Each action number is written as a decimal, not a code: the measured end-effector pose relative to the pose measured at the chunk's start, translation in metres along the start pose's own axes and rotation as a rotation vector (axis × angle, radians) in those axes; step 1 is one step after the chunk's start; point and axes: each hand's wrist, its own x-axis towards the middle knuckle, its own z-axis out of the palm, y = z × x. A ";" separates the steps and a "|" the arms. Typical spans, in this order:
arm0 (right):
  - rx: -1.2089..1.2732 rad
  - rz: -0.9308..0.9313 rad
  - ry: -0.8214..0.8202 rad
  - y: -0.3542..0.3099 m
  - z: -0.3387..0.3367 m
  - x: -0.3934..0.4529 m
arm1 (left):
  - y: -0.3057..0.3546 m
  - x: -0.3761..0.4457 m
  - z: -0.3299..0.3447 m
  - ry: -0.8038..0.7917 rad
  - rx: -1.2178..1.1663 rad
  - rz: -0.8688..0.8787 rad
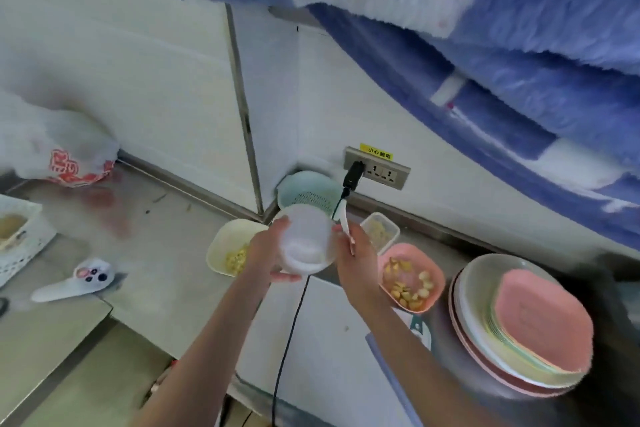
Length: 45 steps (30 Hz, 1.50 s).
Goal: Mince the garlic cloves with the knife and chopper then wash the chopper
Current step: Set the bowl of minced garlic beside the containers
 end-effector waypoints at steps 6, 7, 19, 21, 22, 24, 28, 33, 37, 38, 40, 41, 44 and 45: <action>0.059 0.288 -0.136 -0.012 0.026 0.037 | 0.017 0.035 -0.008 0.024 -0.087 0.039; 0.044 0.350 -0.176 -0.013 0.030 0.042 | 0.020 0.041 -0.011 0.027 -0.091 0.055; 0.407 0.790 -0.091 -0.028 0.067 0.087 | 0.059 0.099 -0.017 -0.279 0.112 0.120; 0.363 0.785 -0.068 -0.028 0.070 0.096 | 0.060 0.113 -0.016 -0.297 0.197 0.160; 0.336 0.786 -0.065 -0.027 0.072 0.101 | 0.061 0.120 -0.015 -0.303 0.250 0.192; 0.271 0.792 -0.070 -0.024 0.078 0.111 | 0.062 0.133 -0.012 -0.309 0.366 0.281; 0.176 0.809 -0.042 -0.013 0.090 0.130 | 0.064 0.155 -0.004 -0.404 0.562 0.432; 0.139 0.890 0.071 -0.007 0.104 0.144 | 0.067 0.173 0.010 -0.428 0.834 0.582; -0.123 0.900 0.064 0.007 0.116 0.152 | 0.059 0.183 0.011 -0.389 0.955 0.611; -0.163 0.888 0.064 0.010 0.117 0.154 | 0.057 0.184 0.012 -0.361 0.976 0.627; -0.215 0.866 0.072 0.016 0.118 0.156 | 0.053 0.182 0.013 -0.285 1.076 0.649; -0.221 0.836 0.088 0.017 0.119 0.156 | 0.051 0.181 0.013 -0.243 1.141 0.648; -0.292 0.711 0.154 0.023 0.123 0.153 | 0.045 0.177 0.012 -0.159 1.299 0.698; -0.378 0.684 0.155 0.023 0.124 0.150 | 0.042 0.176 0.010 -0.159 1.338 0.719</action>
